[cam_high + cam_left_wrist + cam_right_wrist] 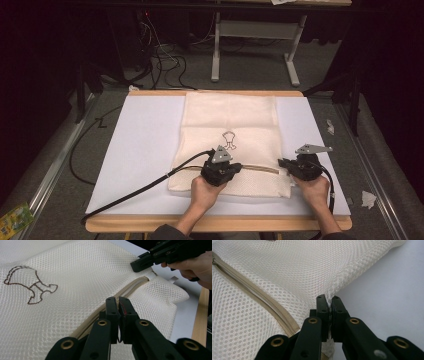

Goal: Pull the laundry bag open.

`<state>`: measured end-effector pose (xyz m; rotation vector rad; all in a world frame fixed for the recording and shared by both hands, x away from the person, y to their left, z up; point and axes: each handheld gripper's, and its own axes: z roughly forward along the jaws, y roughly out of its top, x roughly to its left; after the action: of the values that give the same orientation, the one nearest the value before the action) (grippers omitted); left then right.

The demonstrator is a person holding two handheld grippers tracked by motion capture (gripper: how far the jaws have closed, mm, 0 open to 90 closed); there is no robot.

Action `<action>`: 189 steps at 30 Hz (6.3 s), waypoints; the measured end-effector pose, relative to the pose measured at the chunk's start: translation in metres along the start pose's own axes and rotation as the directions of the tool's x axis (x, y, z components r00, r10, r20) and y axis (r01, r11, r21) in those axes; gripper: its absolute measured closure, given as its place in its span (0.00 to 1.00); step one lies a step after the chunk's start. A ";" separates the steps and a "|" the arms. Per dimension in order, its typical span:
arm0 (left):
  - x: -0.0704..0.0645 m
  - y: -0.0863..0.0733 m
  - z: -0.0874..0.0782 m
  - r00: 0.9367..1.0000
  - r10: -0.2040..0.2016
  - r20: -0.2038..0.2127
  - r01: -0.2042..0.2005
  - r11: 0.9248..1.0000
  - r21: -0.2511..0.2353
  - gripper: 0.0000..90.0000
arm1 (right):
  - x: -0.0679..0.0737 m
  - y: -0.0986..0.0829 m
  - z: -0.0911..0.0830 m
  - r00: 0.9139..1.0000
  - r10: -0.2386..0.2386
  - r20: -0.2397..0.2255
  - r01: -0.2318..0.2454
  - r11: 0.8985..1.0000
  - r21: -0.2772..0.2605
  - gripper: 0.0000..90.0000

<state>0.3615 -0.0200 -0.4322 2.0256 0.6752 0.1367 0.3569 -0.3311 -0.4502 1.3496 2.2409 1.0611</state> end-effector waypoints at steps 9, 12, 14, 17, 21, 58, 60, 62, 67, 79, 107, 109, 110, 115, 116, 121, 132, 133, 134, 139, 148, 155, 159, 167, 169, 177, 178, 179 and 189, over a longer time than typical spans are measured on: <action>0.001 -0.001 -0.004 1.000 -0.002 -0.002 0.002 1.000 -0.007 0.97 | 0.000 0.000 0.000 1.000 0.002 0.000 -0.002 1.000 -0.006 0.98; 0.002 -0.002 -0.005 1.000 -0.002 -0.003 0.002 1.000 -0.006 0.97 | 0.000 0.000 0.000 1.000 0.005 0.002 -0.005 1.000 -0.008 0.98; 0.003 -0.002 -0.006 1.000 0.000 -0.004 0.000 1.000 -0.005 0.97 | 0.000 0.000 0.000 1.000 0.004 0.003 -0.004 1.000 -0.007 0.98; 0.003 -0.002 -0.007 1.000 0.000 -0.008 0.000 1.000 -0.008 0.97 | 0.000 0.000 0.000 1.000 0.001 0.006 -0.001 1.000 -0.008 0.98; 0.006 -0.004 -0.010 1.000 -0.009 -0.013 0.008 1.000 -0.013 0.97 | 0.000 0.000 0.000 1.000 0.003 0.006 -0.003 1.000 -0.008 0.98; 0.017 -0.017 -0.026 0.998 -0.038 -0.040 0.037 0.999 -0.022 0.97 | 0.000 0.003 0.001 1.000 0.002 0.025 -0.002 1.000 0.002 0.98; 0.019 -0.018 -0.028 0.998 -0.041 -0.040 0.040 0.999 -0.025 0.97 | 0.000 0.003 0.001 1.000 -0.006 0.025 0.006 1.000 0.000 0.98; 0.019 -0.018 -0.030 0.998 -0.041 -0.041 0.040 0.999 -0.027 0.97 | 0.001 0.003 0.002 1.000 -0.004 0.024 0.004 1.000 -0.003 0.98; 0.021 -0.020 -0.033 0.998 -0.046 -0.049 0.045 0.999 -0.029 0.97 | 0.001 0.003 0.002 1.000 -0.005 0.025 0.005 1.000 -0.001 0.98; 0.028 -0.024 -0.042 0.997 -0.064 -0.052 0.062 0.997 -0.040 0.97 | 0.001 0.003 0.002 1.000 -0.008 0.028 0.008 1.000 0.003 0.98; 0.037 -0.030 -0.060 0.993 -0.085 -0.080 0.080 0.995 -0.065 0.97 | 0.002 0.003 0.002 0.999 -0.006 0.038 0.006 1.000 -0.008 0.98; 0.038 -0.031 -0.062 0.993 -0.087 -0.085 0.081 0.994 -0.067 0.97 | 0.002 0.003 0.002 0.999 -0.002 0.038 0.002 1.000 -0.007 0.98; 0.039 -0.031 -0.063 0.993 -0.088 -0.084 0.082 0.994 -0.068 0.97 | 0.002 0.003 0.002 0.999 -0.004 0.038 0.004 1.000 -0.007 0.98; 0.040 -0.032 -0.065 0.992 -0.092 -0.088 0.086 0.994 -0.069 0.97 | 0.002 0.004 0.002 0.999 -0.002 0.039 0.002 1.000 -0.007 0.98; 0.040 -0.033 -0.065 0.992 -0.089 -0.089 0.084 0.994 -0.068 0.97 | 0.002 0.004 0.002 0.999 -0.004 0.036 0.004 1.000 -0.008 0.98; 0.039 -0.033 -0.067 0.992 -0.081 -0.100 0.075 0.995 -0.066 0.97 | 0.002 0.004 0.002 0.999 -0.005 0.039 0.005 1.000 -0.008 0.98; 0.043 -0.036 -0.074 0.990 -0.100 -0.101 0.092 0.993 -0.079 0.97 | 0.003 0.004 0.003 0.999 -0.004 0.036 0.004 1.000 -0.010 0.98; 0.044 -0.036 -0.076 0.989 -0.101 -0.104 0.093 0.993 -0.078 0.97 | 0.002 0.004 0.003 0.999 -0.003 0.037 0.004 1.000 -0.011 0.98; 0.044 -0.036 -0.076 0.989 -0.101 -0.104 0.093 0.993 -0.078 0.97 | 0.002 0.004 0.003 0.999 -0.003 0.037 0.004 1.000 -0.011 0.98; 0.047 -0.037 -0.083 0.987 -0.108 -0.116 0.098 0.991 -0.087 0.97 | 0.001 0.004 0.002 0.999 -0.007 0.039 0.007 1.000 -0.009 0.98; 0.051 -0.039 -0.090 0.986 -0.114 -0.124 0.103 0.991 -0.090 0.97 | 0.001 0.003 0.003 0.999 -0.006 0.035 0.006 1.000 -0.012 0.98; 0.054 -0.042 -0.095 0.984 -0.121 -0.135 0.110 0.990 -0.087 0.97 | 0.000 0.003 0.002 0.999 -0.003 0.036 0.004 1.000 -0.011 0.98; 0.055 -0.043 -0.096 0.983 -0.124 -0.134 0.113 0.990 -0.088 0.97 | 0.001 0.004 0.002 0.999 -0.004 0.036 0.005 1.000 -0.010 0.98; 0.057 -0.044 -0.098 0.982 -0.131 -0.134 0.119 0.988 -0.097 0.97 | 0.002 0.004 0.002 0.999 -0.002 0.038 0.002 1.000 -0.009 0.98; 0.059 -0.045 -0.102 0.980 -0.142 -0.139 0.128 0.987 -0.102 0.97 | 0.001 0.003 0.002 0.999 -0.002 0.035 0.002 1.000 -0.008 0.98; 0.062 -0.045 -0.107 0.977 -0.142 -0.157 0.126 0.986 -0.107 0.97 | 0.003 0.004 0.004 0.999 -0.009 0.035 0.010 1.000 -0.007 0.98; 0.062 -0.045 -0.108 0.976 -0.142 -0.165 0.125 0.986 -0.107 0.97 | 0.003 0.004 0.004 0.999 -0.008 0.034 0.008 1.000 -0.008 0.98; 0.062 -0.045 -0.108 0.976 -0.142 -0.165 0.125 0.986 -0.107 0.97 | 0.003 0.004 0.004 0.999 -0.008 0.034 0.008 1.000 -0.008 0.98; 0.070 -0.050 -0.121 0.967 -0.173 -0.186 0.153 0.981 -0.119 0.97 | 0.002 0.004 0.005 0.999 -0.010 0.043 0.010 1.000 -0.004 0.98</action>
<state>0.3567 0.1279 -0.4219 1.8636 0.9366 0.2705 0.3609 -0.3261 -0.4506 1.3459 2.2108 1.0227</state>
